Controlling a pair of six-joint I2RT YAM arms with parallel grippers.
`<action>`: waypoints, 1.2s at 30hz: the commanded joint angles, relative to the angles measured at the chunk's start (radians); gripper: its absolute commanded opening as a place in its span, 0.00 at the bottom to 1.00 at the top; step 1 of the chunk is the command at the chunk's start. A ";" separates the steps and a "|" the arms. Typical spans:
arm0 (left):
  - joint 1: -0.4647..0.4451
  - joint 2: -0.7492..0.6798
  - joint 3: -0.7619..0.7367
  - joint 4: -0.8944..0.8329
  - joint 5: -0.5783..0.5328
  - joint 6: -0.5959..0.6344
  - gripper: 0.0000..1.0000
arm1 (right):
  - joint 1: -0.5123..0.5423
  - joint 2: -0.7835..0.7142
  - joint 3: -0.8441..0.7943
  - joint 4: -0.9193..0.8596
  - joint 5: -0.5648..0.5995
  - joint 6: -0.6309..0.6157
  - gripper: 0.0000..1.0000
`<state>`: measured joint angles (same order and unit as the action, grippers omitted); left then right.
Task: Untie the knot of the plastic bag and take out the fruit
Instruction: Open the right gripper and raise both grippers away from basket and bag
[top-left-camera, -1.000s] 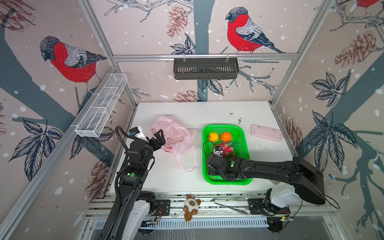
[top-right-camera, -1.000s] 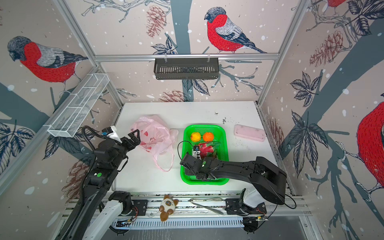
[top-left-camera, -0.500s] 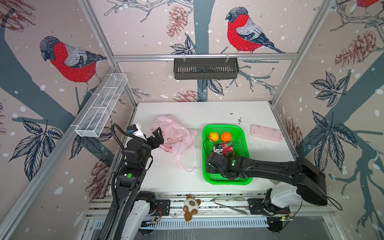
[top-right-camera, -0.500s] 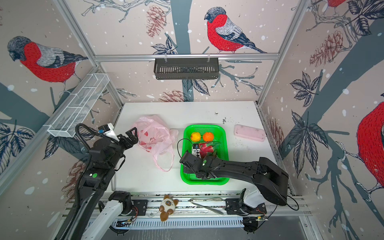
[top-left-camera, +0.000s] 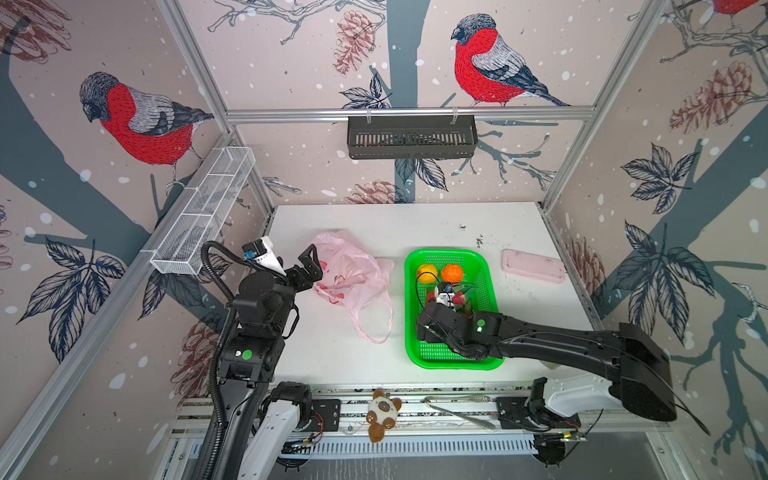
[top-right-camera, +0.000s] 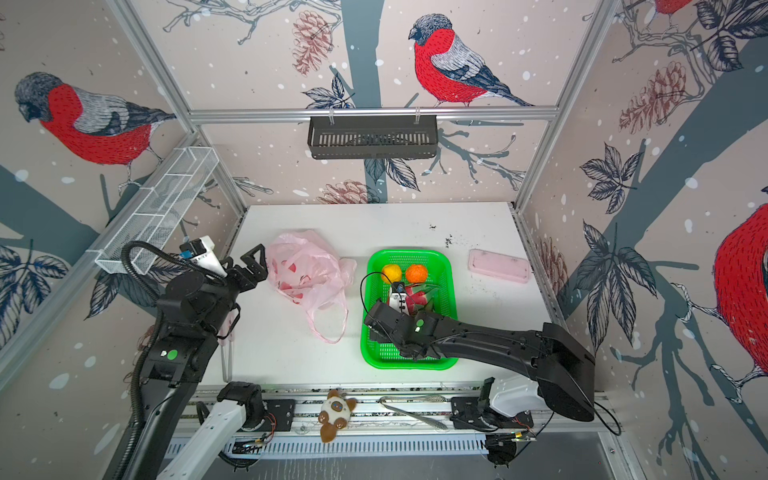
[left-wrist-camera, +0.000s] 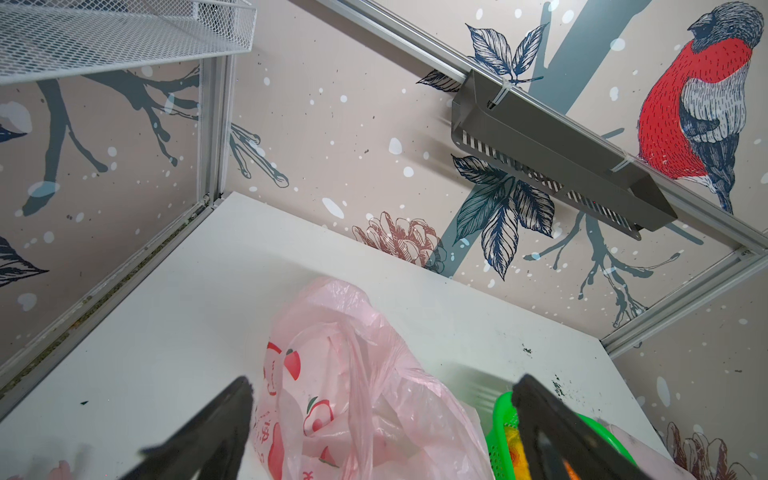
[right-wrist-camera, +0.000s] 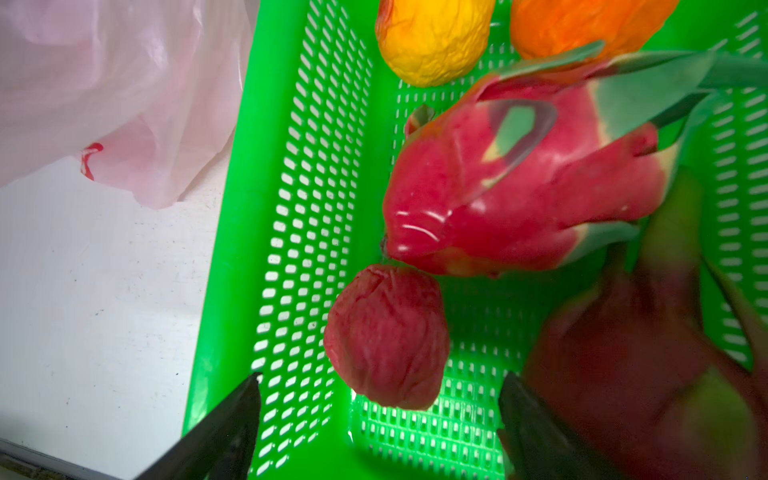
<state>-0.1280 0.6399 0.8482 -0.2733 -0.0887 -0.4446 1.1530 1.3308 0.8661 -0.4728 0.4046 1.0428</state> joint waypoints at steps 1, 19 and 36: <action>0.001 0.039 0.041 0.043 0.035 0.020 0.97 | -0.010 -0.053 -0.006 -0.044 0.094 -0.002 0.92; -0.148 0.420 0.020 0.339 0.051 0.036 0.97 | -0.433 -0.435 -0.138 0.214 0.089 -0.426 1.00; -0.096 0.439 -0.254 0.545 -0.213 0.193 0.98 | -0.858 -0.348 -0.225 0.501 0.014 -0.576 0.99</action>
<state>-0.2466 1.0763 0.6258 0.1814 -0.2474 -0.2855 0.3328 0.9562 0.6430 -0.0624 0.4442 0.4843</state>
